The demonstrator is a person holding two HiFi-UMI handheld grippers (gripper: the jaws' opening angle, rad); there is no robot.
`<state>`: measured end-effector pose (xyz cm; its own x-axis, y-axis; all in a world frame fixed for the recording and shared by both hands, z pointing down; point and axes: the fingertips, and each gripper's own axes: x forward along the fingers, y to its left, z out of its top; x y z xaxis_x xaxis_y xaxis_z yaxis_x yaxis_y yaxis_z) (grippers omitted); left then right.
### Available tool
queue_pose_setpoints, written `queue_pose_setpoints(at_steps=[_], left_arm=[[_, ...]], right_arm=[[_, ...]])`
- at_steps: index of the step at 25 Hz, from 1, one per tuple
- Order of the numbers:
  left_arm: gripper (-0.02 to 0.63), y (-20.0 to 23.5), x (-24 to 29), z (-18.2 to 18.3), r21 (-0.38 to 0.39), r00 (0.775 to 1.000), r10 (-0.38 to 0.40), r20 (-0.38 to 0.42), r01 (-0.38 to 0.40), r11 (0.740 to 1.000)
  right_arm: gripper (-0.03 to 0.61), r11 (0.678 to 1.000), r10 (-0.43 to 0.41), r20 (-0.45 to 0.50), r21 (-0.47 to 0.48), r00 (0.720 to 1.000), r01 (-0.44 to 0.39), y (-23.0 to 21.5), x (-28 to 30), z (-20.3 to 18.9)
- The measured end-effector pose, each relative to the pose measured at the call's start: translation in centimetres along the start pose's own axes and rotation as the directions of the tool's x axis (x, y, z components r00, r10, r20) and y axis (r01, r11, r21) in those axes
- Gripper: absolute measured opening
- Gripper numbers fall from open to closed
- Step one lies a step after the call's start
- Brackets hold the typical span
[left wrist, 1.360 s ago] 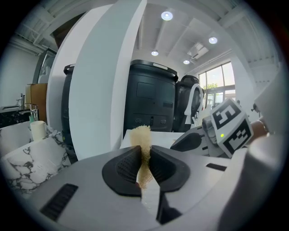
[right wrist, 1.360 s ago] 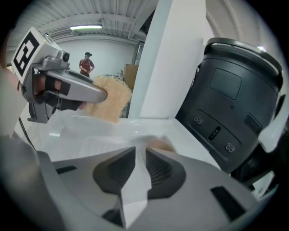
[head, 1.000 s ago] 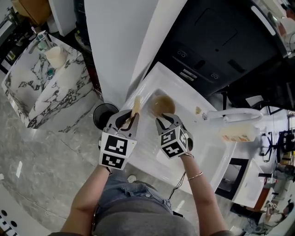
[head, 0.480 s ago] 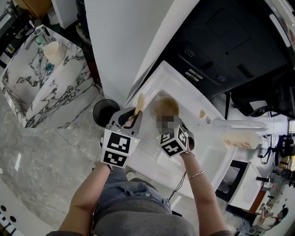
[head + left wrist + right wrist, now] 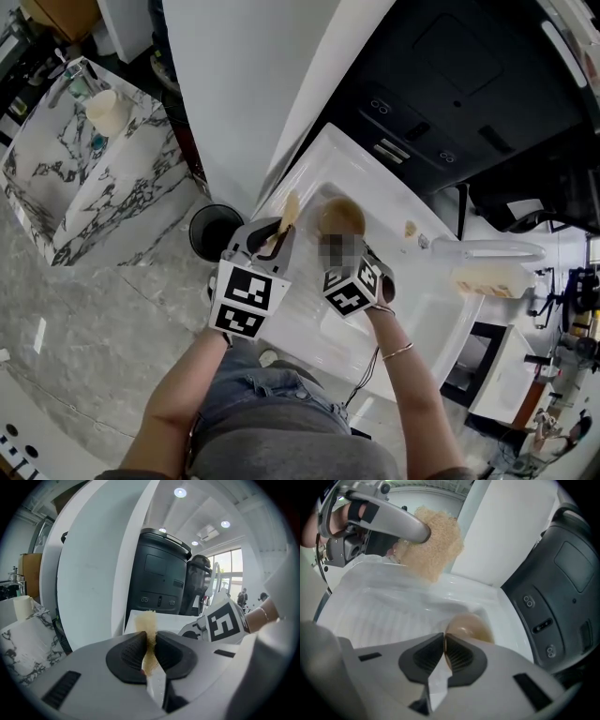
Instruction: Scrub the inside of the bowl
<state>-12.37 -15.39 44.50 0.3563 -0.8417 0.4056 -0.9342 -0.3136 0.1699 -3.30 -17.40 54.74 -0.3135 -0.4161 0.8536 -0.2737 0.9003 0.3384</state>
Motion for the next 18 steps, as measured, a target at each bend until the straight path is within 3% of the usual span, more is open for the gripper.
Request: queue_pose_setpoints(at_steps=[5,13,18], left_arm=[[0.046,-0.2,-0.2,0.3,0.013,1.0,-0.008,0.005,0.008,1.0],[0.046,-0.6,-0.7,0.9,0.028,0.999,-0.027,0.024,0.026,0.999],[0.046,-1.4,-0.7,1.5,0.056,0.998,-0.052,0.033,0.051,0.997]], right_arm=[[0.025,0.999,0.026,0.03,0.046,0.999,-0.027,0.3,-0.9,0.4],[0.025,0.986,0.005,0.164,0.165,0.987,-0.032,0.4,-4.8,2.0],[0.025,0.945,0.003,0.289,0.312,0.957,-0.097,0.5,-7.3,2.6]])
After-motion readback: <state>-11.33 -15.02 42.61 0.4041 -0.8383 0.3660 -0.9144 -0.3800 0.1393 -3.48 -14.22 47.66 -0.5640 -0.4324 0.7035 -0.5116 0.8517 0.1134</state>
